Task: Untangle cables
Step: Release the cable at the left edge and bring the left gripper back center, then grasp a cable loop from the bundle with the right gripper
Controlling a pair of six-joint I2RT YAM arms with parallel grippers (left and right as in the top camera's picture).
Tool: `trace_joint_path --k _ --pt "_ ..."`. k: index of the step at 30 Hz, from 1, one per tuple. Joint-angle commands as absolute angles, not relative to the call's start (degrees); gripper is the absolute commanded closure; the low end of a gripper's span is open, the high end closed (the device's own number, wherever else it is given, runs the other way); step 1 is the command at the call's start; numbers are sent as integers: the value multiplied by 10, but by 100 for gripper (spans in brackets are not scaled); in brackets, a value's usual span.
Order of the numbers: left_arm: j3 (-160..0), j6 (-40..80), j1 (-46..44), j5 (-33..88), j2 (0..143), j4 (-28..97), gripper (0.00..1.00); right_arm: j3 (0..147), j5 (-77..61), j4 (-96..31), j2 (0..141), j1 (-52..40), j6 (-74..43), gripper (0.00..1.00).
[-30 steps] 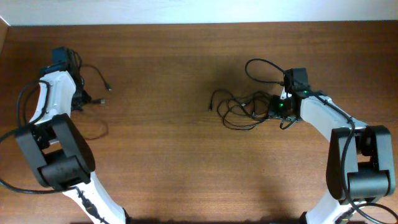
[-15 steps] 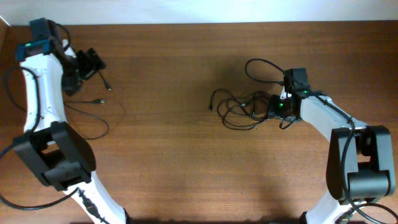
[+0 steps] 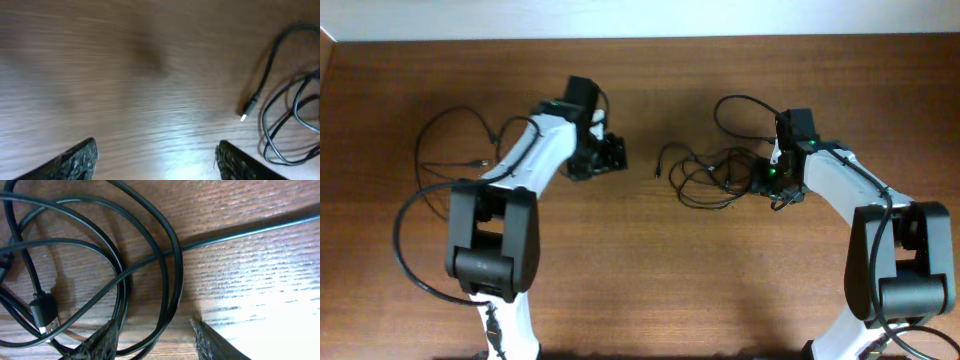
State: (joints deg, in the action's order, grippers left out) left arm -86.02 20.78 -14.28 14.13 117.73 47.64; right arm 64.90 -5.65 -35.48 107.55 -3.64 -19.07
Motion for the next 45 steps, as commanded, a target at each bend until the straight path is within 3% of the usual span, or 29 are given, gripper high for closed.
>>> trace_joint_path --k 1,2,3,4,7,9,11,12,13,14,15,17,19,22,25,26,30,37,38,41,45 --pt "-825 209 -180 131 1165 425 12 659 -75 -373 1069 -37 -189 49" --pt "-821 209 -190 120 1165 414 12 659 -80 -389 1061 -37 -187 54" --pt "-821 209 -198 114 1165 406 12 659 -80 -399 1056 -37 -187 66" --pt "-821 209 -209 95 1165 403 20 659 -96 -401 1052 -37 -189 94" --pt "-808 209 -237 37 1165 401 70 659 -223 -404 1051 -38 -190 96" --pt "-808 209 -241 38 1165 400 82 659 -273 -414 1051 -39 -190 96" --pt "-808 209 -240 38 1165 399 84 659 -300 -454 1051 -39 -189 95" --pt "-810 209 -240 39 1164 402 83 659 -291 -473 1052 -39 -189 77" --pt "-817 195 -239 40 1163 410 87 659 -275 -479 1052 -39 -189 72" --pt "-835 140 -239 53 1155 426 100 658 -236 -483 1053 -38 -189 37" --pt "-844 119 -239 53 1147 435 100 658 -231 -474 1053 -38 -190 9" --pt "-847 110 -239 52 1133 437 100 664 -239 -453 1053 -36 -206 6" --pt "-844 110 -239 30 1132 443 91 723 -232 -509 1052 -38 -213 16" --pt "-844 110 -239 17 1132 446 89 776 -222 -563 1051 -46 -206 26" --pt "-844 112 -239 11 1132 439 100 747 -189 -568 1054 -77 -217 59" --pt "-844 137 -239 -20 1132 443 100 727 -159 -565 1054 -88 -263 62" --pt "-844 158 -239 -43 1132 446 100 693 -91 -547 1054 -93 -271 64" --pt "-844 158 -239 -43 1132 446 97 643 -72 -375 1054 -93 -294 84" --pt "-844 158 -239 -43 1132 446 97 643 -69 -361 1054 -93 -294 90" --pt "-844 158 -239 -44 1132 446 95 643 -66 -346 1054 -93 -294 96" --pt "-844 158 -239 -44 1133 446 93 643 -59 -332 1054 -93 -289 96"
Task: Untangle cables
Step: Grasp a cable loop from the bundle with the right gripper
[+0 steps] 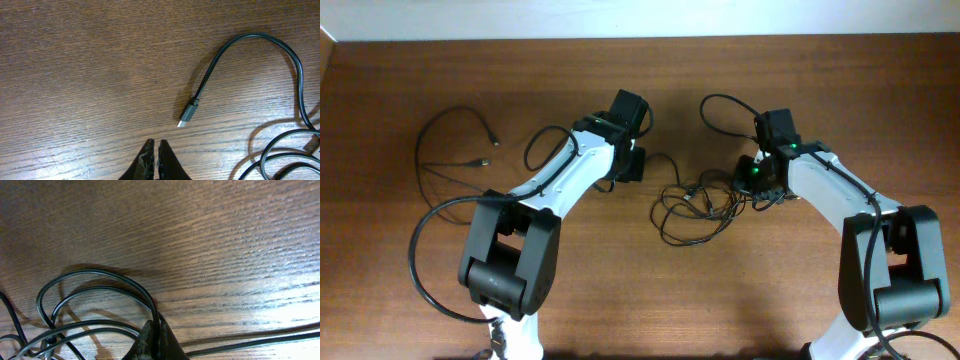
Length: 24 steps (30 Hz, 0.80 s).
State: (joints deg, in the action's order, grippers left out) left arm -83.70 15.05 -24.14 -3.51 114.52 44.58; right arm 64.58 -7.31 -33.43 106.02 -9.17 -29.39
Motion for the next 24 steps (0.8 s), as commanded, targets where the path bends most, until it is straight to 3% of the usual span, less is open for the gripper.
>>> trace_joint_path --k 1,5,10,14,17,21,24 --pt "-844 158 -239 -44 1133 446 92 643 -62 -336 1054 -93 -289 96" --pt "-844 158 -239 -44 1133 446 91 712 -298 -400 1015 -48 -196 96" --pt "-844 158 -239 -43 1133 447 94 758 -462 -465 923 32 -197 96" --pt "-844 158 -239 -43 1133 448 90 754 -421 -509 918 41 -197 96" --pt "-844 171 -239 -43 1133 448 86 712 -352 -510 922 -1 -197 96" --pt "-844 171 -239 -43 1133 448 80 685 -362 -472 922 -58 -197 96" --pt "-844 172 -237 -43 1133 449 67 685 -413 -404 923 -66 -204 96"
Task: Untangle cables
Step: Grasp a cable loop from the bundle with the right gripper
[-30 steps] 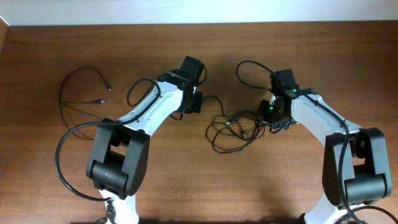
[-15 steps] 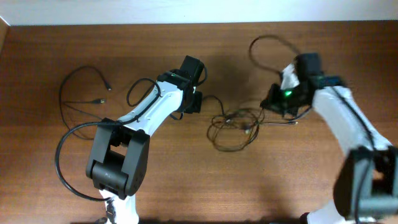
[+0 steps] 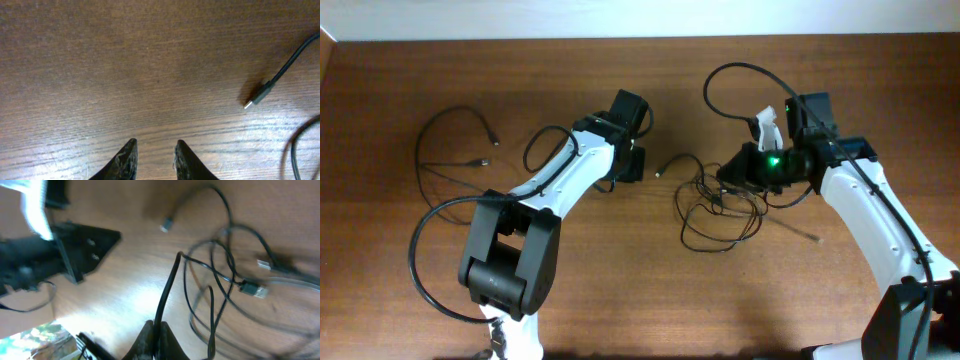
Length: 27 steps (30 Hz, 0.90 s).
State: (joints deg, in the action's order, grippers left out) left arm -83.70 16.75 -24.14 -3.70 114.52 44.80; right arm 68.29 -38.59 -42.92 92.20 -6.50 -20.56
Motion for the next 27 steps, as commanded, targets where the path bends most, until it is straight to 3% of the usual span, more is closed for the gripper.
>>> trace_joint_path --k 1,2,7,8,10,12,17,19,20,21,27 --pt "-844 173 -235 -43 1133 451 30 685 -413 -396 923 -63 -204 96" --pt "-844 173 -233 -41 1133 451 1 685 -402 -396 923 -63 -204 96" --pt "-844 173 -221 -17 1133 451 1 663 -177 -449 923 -63 -275 96" --pt "-844 173 -221 -17 1133 453 1 663 -177 -457 923 -62 -275 88" --pt "-844 173 -221 -17 1133 453 0 663 -169 -455 923 -42 -275 25" --pt "-844 173 -221 -17 1133 453 1 663 -143 -475 923 -26 -293 19" --pt "-844 173 -221 -17 1133 453 1 658 -84 -563 923 -57 -328 14" --pt "-844 173 -221 -17 1133 453 1 658 -97 -546 923 -86 -243 15" --pt "-844 173 -221 -17 1133 453 1 658 -126 -530 923 -104 -191 35" --pt "-844 173 -221 -17 1133 453 1 658 -153 -514 923 -133 -147 44" --pt "-844 189 -199 -17 1133 464 1 658 -27 -433 945 -254 -132 44"
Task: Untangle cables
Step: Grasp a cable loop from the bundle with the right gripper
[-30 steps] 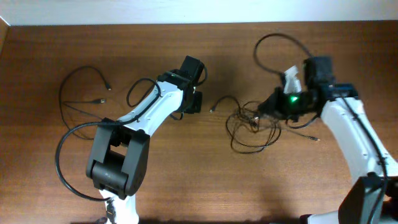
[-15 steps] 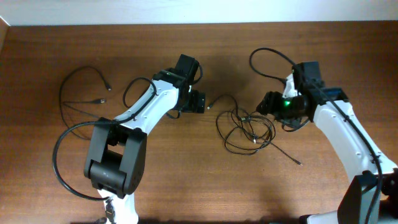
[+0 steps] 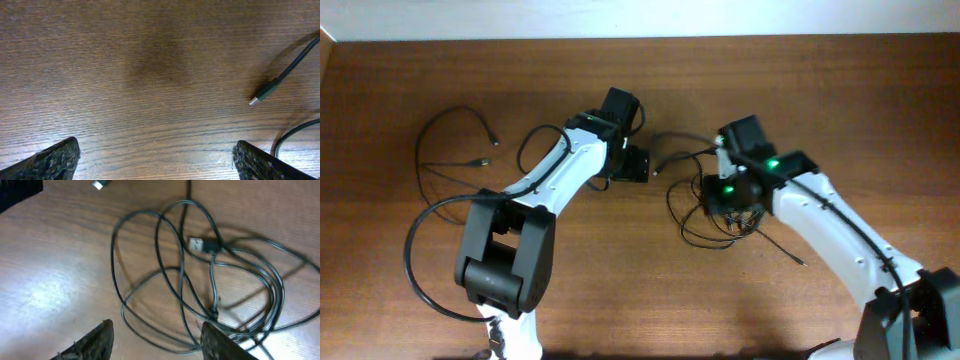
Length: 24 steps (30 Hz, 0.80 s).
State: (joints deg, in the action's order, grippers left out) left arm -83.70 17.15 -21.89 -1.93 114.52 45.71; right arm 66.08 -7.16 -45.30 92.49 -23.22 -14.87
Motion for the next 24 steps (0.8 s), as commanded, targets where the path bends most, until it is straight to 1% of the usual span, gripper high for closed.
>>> trace_joint_path --k 1,5,6,7,8,9,10,13,15,16,17,18,20,22,24 --pt "-844 198 -191 -17 1133 469 1 658 -24 -423 957 -263 -120 44" --pt "-844 219 -164 -17 1133 479 1 658 -1 -421 1029 -266 -107 43" --pt "-844 219 -164 -17 1133 479 1 658 7 -419 1054 -266 -108 48" --pt "-844 219 -164 -17 1133 479 1 658 7 -418 1060 -266 -107 64" --pt "-844 219 -164 -17 1133 478 1 658 7 -419 1059 -266 -107 82" --pt "-844 219 -164 -17 1133 478 1 658 7 -417 1059 -266 -107 92" --pt "-844 219 -164 -17 1133 478 1 658 7 -416 1059 -266 -107 96" --pt "-844 218 -164 -17 1133 479 1 663 7 -429 1059 -266 -107 96" --pt "-844 218 -164 -10 1133 480 1 700 0 -483 1054 -266 -107 96" --pt "-844 197 -164 13 1133 477 0 732 -20 -510 1046 -265 -107 96" --pt "-844 154 -164 51 1133 469 4 757 -36 -527 1041 -265 -107 96" --pt "-844 110 -164 102 1133 460 4 792 -61 -543 1035 -265 -106 96" --pt "-844 0 -164 241 1133 445 0 853 -120 -563 1025 -261 -81 96" --pt "-844 -94 -164 387 1133 446 1 917 -219 -583 1018 -235 -79 96" --pt "-844 -96 -164 399 1133 446 1 927 -285 -569 1018 -212 -79 96"
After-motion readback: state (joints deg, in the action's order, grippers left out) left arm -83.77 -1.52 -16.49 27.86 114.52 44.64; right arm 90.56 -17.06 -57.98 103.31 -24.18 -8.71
